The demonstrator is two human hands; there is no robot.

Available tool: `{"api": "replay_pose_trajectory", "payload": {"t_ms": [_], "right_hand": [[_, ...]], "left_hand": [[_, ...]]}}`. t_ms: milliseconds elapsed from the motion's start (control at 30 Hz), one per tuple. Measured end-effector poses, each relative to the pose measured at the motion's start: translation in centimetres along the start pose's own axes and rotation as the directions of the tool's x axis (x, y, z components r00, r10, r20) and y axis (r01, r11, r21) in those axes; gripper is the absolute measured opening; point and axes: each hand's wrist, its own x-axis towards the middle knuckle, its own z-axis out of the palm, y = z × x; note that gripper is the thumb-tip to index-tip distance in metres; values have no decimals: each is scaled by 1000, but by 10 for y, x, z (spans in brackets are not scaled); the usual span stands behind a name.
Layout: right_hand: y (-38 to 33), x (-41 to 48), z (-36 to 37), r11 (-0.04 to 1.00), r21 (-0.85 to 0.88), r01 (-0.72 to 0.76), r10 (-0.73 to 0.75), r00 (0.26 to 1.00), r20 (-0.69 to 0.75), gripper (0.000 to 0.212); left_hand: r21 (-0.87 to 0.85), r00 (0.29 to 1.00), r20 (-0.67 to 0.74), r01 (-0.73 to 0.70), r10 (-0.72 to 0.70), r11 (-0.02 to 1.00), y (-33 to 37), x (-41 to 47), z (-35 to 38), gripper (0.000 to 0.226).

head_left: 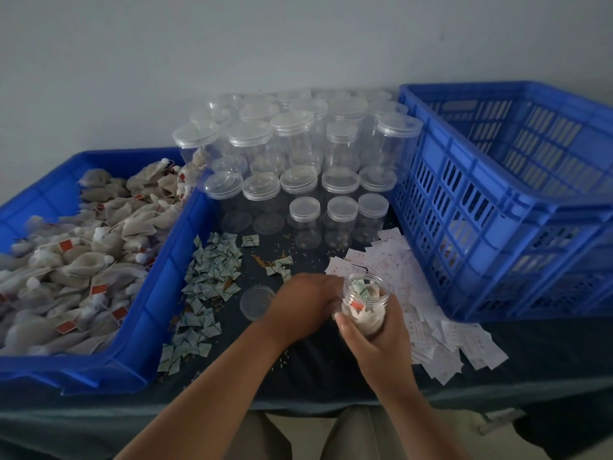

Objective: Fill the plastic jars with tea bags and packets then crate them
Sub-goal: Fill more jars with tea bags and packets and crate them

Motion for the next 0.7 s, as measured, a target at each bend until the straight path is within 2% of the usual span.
{"api": "replay_pose_trajectory", "payload": {"t_ms": [67, 167, 233, 267, 300, 333, 400, 433, 500, 600, 633, 700], "right_hand": [[-1, 0, 0, 1000, 0, 0, 0, 1000, 4, 45], [-1, 0, 1, 1000, -1, -2, 2, 1000, 14, 43], [-1, 0, 0, 1000, -6, -3, 3, 1000, 17, 42], [-1, 1, 0, 1000, -9, -2, 2, 1000, 18, 42], [0, 1, 0, 1000, -13, 0, 1, 1000, 19, 43], [0, 1, 0, 1000, -21, 2, -2, 1000, 18, 43], [-1, 1, 0, 999, -43, 18, -18, 1000, 14, 40], [-1, 1, 1, 998, -58, 31, -30, 999, 20, 39], [-1, 1, 1, 995, -86, 50, -46, 998, 48, 39], [2, 1, 3, 994, -105, 45, -34, 994, 102, 45], [3, 0, 3, 992, -114, 47, -34, 993, 116, 46], [3, 0, 4, 989, -135, 67, -49, 990, 131, 49]], "left_hand": [[16, 997, 60, -45, 44, 999, -2, 2, 0, 11], [231, 988, 97, -137, 117, 963, -5, 5, 2, 12], [307, 983, 24, -183, 184, 934, -3, 3, 1, 11], [256, 982, -63, -159, 181, 954, -2, 2, 0, 9], [164, 978, -167, -97, 125, 982, -1, 0, -1, 6], [56, 972, -234, 9, 5, 998, 0, -2, -3, 11], [-132, 929, -245, 251, -277, 959, 1, -4, -11, 19], [-193, 891, -252, 335, -377, 922, 0, -4, -15, 12], [-320, 824, -308, 382, -476, 867, 1, -7, -26, 15], [-466, 777, -440, 230, -450, 854, 11, -19, -46, 13], [-462, 791, -478, 144, -382, 875, 16, -23, -52, 16], [-340, 855, -497, -37, -146, 940, 20, -28, -60, 24]]}}
